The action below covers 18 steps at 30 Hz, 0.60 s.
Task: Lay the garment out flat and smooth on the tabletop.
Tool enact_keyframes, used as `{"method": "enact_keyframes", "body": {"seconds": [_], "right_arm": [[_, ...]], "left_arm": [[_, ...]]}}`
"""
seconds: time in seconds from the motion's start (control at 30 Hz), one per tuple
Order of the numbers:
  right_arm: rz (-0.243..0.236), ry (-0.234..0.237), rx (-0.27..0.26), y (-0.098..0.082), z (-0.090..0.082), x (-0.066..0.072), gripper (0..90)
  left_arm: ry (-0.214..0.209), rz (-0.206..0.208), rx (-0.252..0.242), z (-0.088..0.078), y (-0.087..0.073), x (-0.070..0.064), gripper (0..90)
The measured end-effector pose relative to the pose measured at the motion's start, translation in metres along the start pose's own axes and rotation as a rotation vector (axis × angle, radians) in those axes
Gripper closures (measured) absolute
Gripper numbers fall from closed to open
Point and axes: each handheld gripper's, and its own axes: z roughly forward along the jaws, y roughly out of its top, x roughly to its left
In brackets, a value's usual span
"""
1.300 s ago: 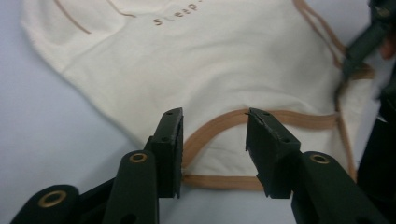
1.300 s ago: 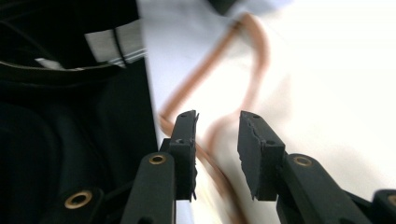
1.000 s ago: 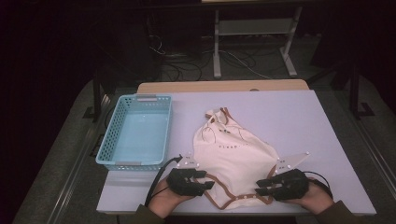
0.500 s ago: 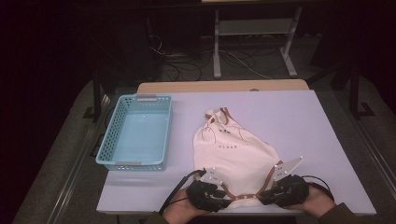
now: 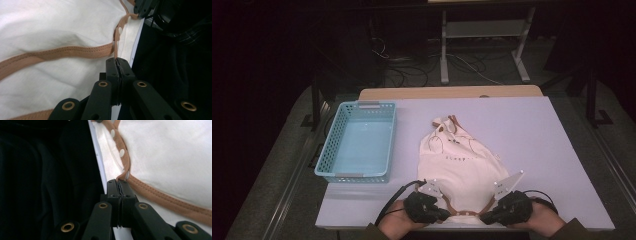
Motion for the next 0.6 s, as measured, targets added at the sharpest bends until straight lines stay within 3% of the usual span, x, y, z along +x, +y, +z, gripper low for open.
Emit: {"method": "enact_keyframes", "body": {"seconds": [0.2,0.6], "right_arm": [[-0.022,0.021,0.012,0.002,0.005,0.007,87.2],[-0.052,0.080,0.035,-0.005,0.008,0.026,87.1]], "left_arm": [[-0.018,0.025,0.029,0.000,-0.005,-0.009,88.0],[-0.051,0.019,0.062,0.001,-0.020,-0.027,87.7]]}}
